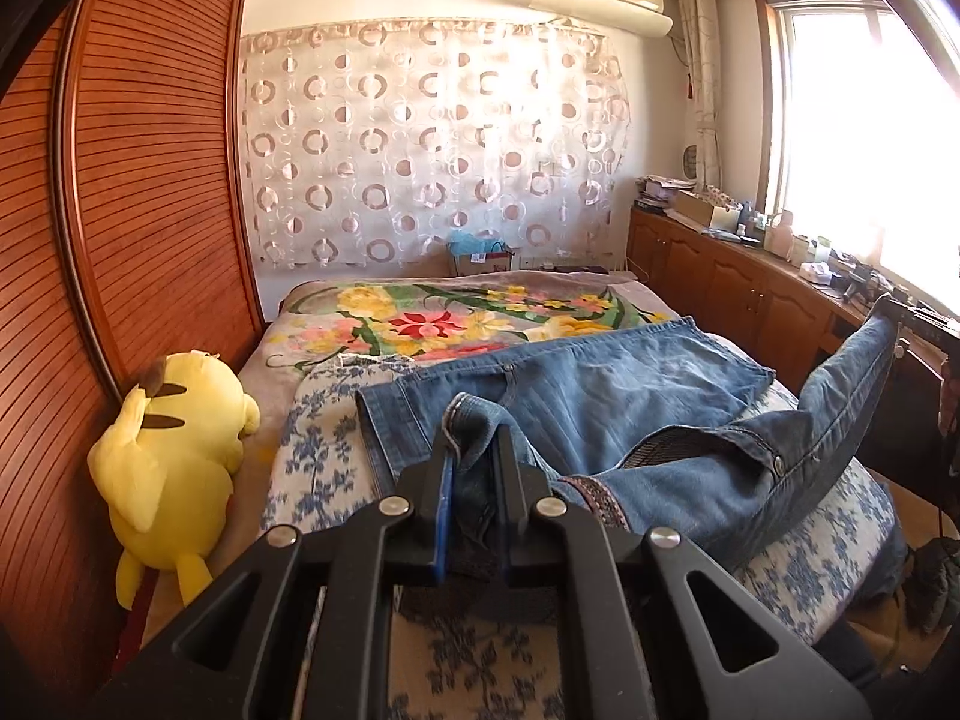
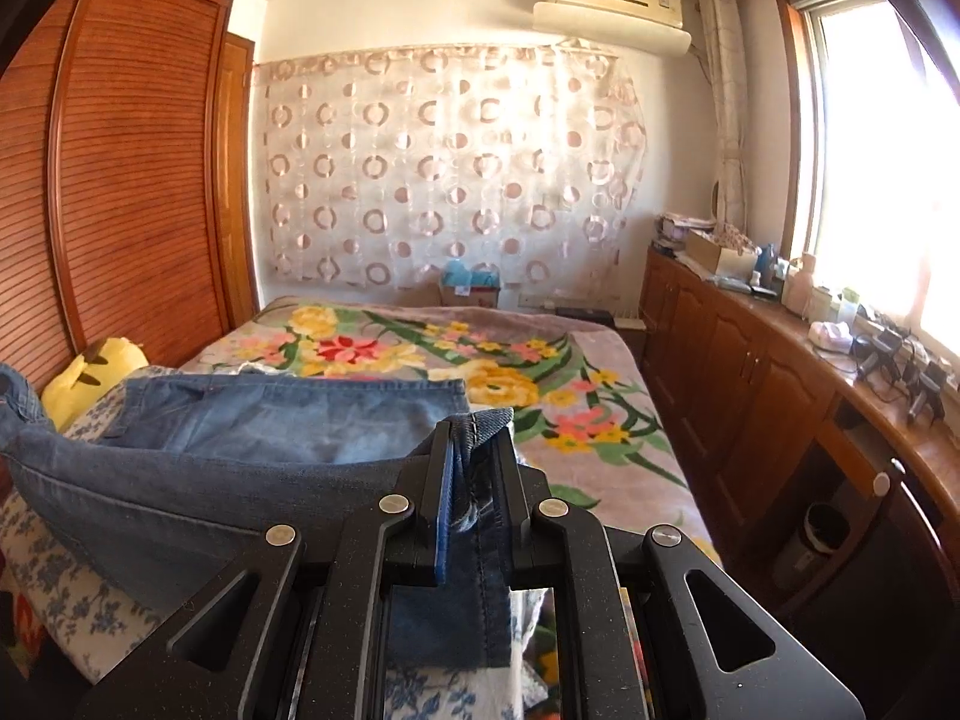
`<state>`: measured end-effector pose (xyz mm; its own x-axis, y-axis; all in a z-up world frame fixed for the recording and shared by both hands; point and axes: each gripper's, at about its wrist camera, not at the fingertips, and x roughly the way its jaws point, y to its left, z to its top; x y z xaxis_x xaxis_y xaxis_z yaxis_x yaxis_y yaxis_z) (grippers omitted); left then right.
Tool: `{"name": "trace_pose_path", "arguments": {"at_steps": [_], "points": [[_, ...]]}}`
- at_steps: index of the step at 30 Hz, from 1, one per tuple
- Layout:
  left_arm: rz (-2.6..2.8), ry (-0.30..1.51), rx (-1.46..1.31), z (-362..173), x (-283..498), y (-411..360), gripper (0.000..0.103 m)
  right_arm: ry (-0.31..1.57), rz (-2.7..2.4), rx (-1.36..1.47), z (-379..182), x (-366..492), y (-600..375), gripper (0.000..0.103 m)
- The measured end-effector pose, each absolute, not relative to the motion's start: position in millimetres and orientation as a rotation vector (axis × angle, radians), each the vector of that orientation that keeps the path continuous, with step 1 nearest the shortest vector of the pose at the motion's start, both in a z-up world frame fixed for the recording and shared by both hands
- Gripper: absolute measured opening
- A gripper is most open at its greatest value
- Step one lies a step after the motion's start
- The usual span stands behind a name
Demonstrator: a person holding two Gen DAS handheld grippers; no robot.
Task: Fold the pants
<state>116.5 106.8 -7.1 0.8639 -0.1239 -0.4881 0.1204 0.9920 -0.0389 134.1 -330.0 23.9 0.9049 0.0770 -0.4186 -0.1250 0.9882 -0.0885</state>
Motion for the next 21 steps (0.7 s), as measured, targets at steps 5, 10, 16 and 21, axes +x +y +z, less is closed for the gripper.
{"name": "trace_pose_path", "arguments": {"at_steps": [5,10,16,21], "points": [[-0.114,0.524,-0.006,-5.5,146.0,108.8,0.007,0.448,0.103,-0.121,20.5,162.3,-329.5,0.009],[-0.097,0.53,-0.01,-4.5,175.0,112.9,0.007,0.455,0.114,-0.129,21.5,191.8,-327.4,0.009],[-0.081,0.54,-0.001,-3.3,210.1,115.0,0.007,0.454,0.125,-0.146,23.8,229.5,-321.6,0.009],[-0.062,0.554,0.013,-6.6,237.6,115.2,0.007,0.46,0.131,-0.167,21.2,267.5,-316.3,0.009]]}}
